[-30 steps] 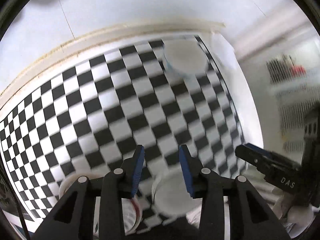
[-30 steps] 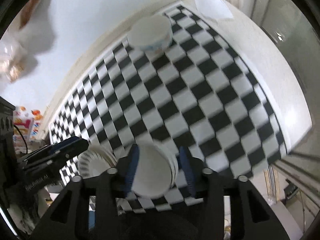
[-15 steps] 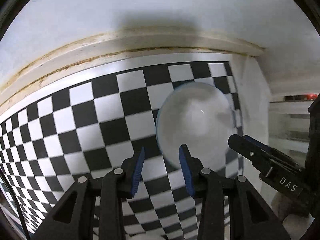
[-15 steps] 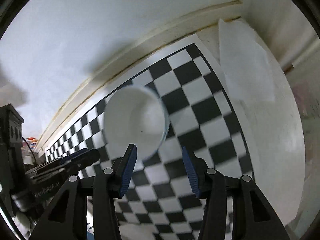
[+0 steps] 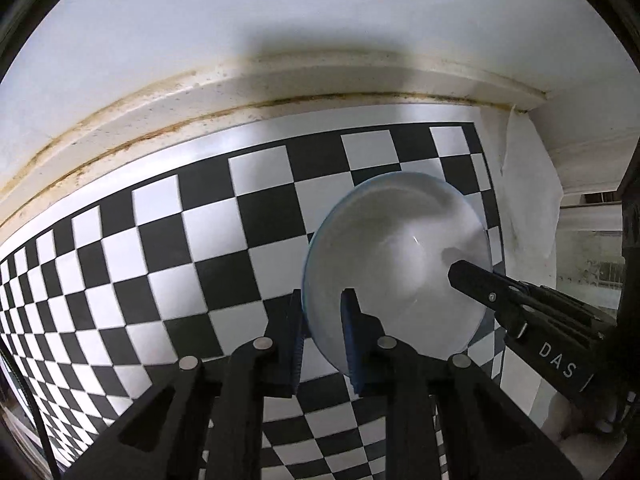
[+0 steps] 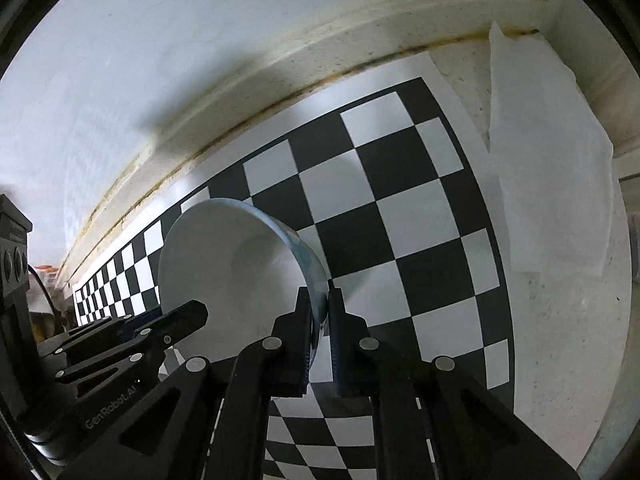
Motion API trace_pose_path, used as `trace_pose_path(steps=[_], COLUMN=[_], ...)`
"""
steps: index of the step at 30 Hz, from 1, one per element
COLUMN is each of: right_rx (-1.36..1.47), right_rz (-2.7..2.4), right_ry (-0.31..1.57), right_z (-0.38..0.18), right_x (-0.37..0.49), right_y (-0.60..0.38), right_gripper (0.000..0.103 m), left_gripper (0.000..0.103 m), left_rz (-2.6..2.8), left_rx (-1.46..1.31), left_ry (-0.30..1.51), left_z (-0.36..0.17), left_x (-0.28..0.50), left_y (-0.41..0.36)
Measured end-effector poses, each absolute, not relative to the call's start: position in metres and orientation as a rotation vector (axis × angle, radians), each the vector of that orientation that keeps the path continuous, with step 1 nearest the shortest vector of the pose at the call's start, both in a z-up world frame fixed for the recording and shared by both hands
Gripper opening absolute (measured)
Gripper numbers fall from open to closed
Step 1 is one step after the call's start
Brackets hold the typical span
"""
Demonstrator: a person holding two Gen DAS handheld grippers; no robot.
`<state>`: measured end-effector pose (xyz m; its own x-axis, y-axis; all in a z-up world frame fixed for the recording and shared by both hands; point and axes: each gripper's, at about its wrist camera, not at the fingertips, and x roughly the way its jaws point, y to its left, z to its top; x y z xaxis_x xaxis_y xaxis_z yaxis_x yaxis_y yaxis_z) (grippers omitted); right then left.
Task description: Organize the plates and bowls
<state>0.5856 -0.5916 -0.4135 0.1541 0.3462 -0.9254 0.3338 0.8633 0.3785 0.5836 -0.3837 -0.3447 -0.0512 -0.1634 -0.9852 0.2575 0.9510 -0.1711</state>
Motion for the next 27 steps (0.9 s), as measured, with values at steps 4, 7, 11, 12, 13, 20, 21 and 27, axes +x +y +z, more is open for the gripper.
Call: trace_pose_path(steps=[4, 7, 11, 12, 13, 20, 21, 27], right_rx=[0.558, 0.540, 0.509, 0.500, 0.495, 0.470, 0.470, 0.462], right_rz=[0.029, 0.049, 0.076, 0.083, 0.087, 0.118, 0.121, 0.140], right_ry=[1.416, 1.389, 1.346, 1.337, 1.332, 1.276, 1.271, 1.250], right_z=[-0.395, -0.373, -0.339, -0.330, -0.324, -0.274, -0.269, -0.251], right_x=[0.577, 0.566, 0.544, 0.539, 0.534, 0.479, 0.472, 0.421], right_y=[-0.583, -0.576, -0.559, -0.554, -0.553, -0.526, -0.522, -0.495], right_gripper=[0.009, 0.009, 0.009, 0.009, 0.009, 0.009, 0.009, 0.009], left_gripper=[0.015, 0.015, 0.015, 0.015, 0.015, 0.015, 0.015, 0.015], left_rz=[-0.342, -0.342, -0.343, -0.344, -0.346, -0.359, -0.359, -0.360], left_rx=[0.071, 0.061, 0.058, 0.057, 0.055, 0.059, 0.058, 0.054], left_ry=[1.536, 1.503, 1.446, 1.432, 1.421, 1.361, 1.356, 1.343], left_z=[-0.318, -0.298, -0.266, -0.257, -0.250, -0.213, -0.210, -0.198], left_x=[0.567, 0.555, 0.529, 0.523, 0.516, 0.468, 0.460, 0.412], left_y=[-0.372, -0.362, -0.346, -0.342, -0.338, -0.312, -0.308, -0.283])
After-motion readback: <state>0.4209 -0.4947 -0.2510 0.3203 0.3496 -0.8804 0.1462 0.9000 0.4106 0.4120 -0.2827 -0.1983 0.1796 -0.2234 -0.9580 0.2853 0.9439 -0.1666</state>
